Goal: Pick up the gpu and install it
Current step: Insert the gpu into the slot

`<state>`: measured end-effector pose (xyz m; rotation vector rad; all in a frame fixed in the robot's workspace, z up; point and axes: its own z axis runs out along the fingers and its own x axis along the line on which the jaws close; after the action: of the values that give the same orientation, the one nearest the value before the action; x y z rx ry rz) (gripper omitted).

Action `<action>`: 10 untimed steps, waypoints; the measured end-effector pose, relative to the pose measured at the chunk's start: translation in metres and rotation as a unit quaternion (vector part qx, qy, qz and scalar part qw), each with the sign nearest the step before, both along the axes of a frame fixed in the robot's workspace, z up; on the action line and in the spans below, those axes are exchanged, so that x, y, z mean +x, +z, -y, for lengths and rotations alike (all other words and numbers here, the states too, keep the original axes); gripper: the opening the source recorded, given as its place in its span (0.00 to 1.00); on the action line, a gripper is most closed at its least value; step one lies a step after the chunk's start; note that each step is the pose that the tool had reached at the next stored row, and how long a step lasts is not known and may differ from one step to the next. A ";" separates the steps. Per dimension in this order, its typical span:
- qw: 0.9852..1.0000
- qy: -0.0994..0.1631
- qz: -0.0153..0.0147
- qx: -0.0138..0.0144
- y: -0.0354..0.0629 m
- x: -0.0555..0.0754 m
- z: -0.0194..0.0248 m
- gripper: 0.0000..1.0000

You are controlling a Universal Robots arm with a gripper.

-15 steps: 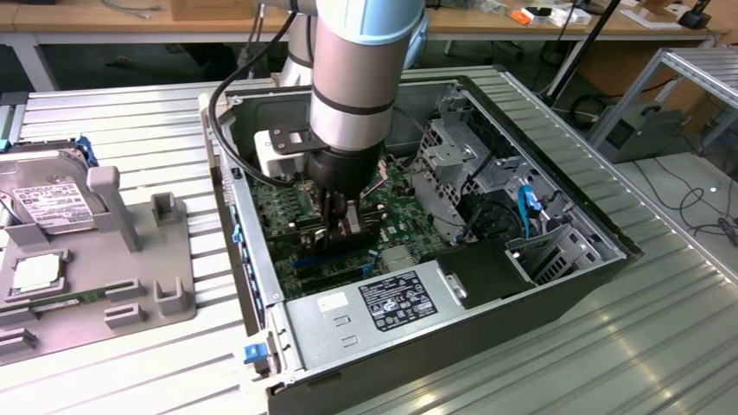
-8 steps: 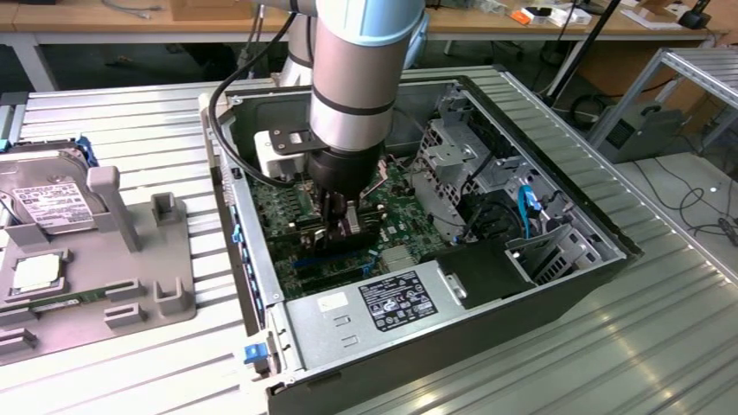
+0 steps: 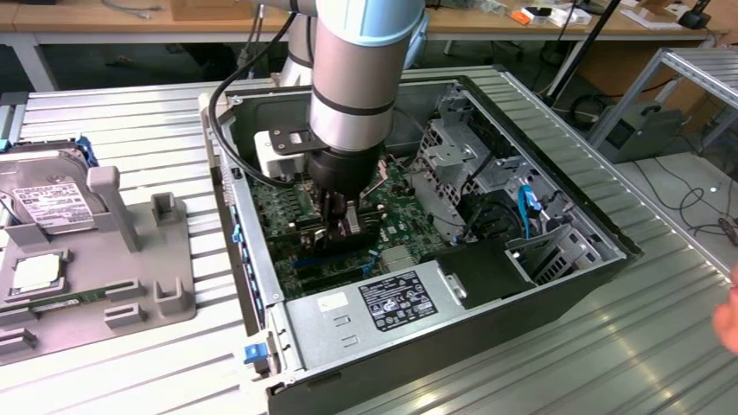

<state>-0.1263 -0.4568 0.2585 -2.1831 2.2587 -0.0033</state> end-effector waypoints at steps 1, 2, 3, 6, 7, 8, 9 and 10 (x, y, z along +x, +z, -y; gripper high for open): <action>1.000 0.000 0.000 0.000 0.0000 0.000 0.0000 0.27; 1.000 0.000 0.000 0.000 0.0001 0.000 0.0000 0.27; 1.000 0.000 0.000 0.000 0.0007 0.000 0.0000 0.27; 1.000 0.000 0.000 0.000 0.0030 0.000 0.0000 0.27; 1.000 0.000 0.000 0.000 0.0033 0.000 0.0000 0.27; 1.000 0.000 0.000 0.000 0.0034 0.000 0.0000 0.27; 1.000 0.000 0.000 0.000 0.0034 0.000 0.0000 0.27; 1.000 0.001 0.000 0.000 0.0034 0.000 0.0000 0.27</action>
<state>-0.1263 -0.4568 0.2619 -2.1847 2.2572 -0.0033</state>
